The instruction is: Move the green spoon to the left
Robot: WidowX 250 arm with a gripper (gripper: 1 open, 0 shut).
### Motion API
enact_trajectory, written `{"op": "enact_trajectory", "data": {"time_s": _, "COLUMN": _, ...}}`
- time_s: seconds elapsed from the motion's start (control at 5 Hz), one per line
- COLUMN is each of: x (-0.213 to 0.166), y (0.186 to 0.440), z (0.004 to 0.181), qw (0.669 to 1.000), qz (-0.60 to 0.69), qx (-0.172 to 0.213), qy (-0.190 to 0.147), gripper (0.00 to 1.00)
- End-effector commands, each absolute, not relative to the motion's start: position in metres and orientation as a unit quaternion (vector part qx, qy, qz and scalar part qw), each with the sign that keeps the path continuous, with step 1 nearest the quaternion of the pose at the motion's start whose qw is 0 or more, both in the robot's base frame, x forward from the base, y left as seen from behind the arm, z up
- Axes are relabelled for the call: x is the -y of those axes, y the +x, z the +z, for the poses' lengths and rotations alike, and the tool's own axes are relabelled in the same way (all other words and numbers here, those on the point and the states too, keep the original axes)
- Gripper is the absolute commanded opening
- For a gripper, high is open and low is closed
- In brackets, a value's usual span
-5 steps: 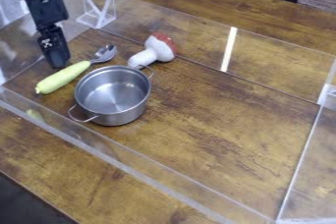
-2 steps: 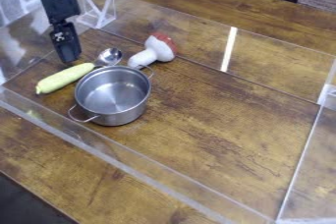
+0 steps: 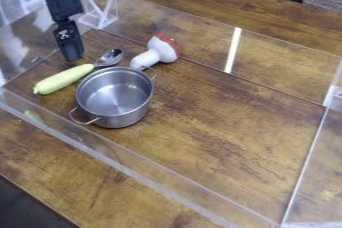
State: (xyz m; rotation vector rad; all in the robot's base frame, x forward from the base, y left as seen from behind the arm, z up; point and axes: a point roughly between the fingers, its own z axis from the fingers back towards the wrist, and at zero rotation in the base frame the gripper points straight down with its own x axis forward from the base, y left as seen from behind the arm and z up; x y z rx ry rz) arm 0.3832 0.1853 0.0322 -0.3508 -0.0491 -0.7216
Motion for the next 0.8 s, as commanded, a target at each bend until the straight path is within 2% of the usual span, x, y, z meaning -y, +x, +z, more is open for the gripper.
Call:
{"op": "enact_trajectory", "data": {"time_s": 0.0, "x": -0.173, "y": 0.407, "z": 0.056, "qw": 0.913, "qz": -0.379, "qx": 0.029, "qy": -0.150, "gripper": 1.00}}
{"op": "enact_trajectory", "data": {"time_s": 0.2, "x": -0.160, "y": 0.415, "z": 0.071, "qw": 0.905, "qz": -0.400, "qx": 0.020, "qy": -0.145, "gripper": 1.00}}
{"op": "enact_trajectory", "data": {"time_s": 0.4, "x": -0.153, "y": 0.414, "z": 0.085, "qw": 0.911, "qz": -0.387, "qx": 0.024, "qy": -0.143, "gripper": 1.00}}
{"op": "enact_trajectory", "data": {"time_s": 0.6, "x": -0.148, "y": 0.412, "z": 0.092, "qw": 0.916, "qz": -0.374, "qx": 0.029, "qy": -0.143, "gripper": 1.00}}
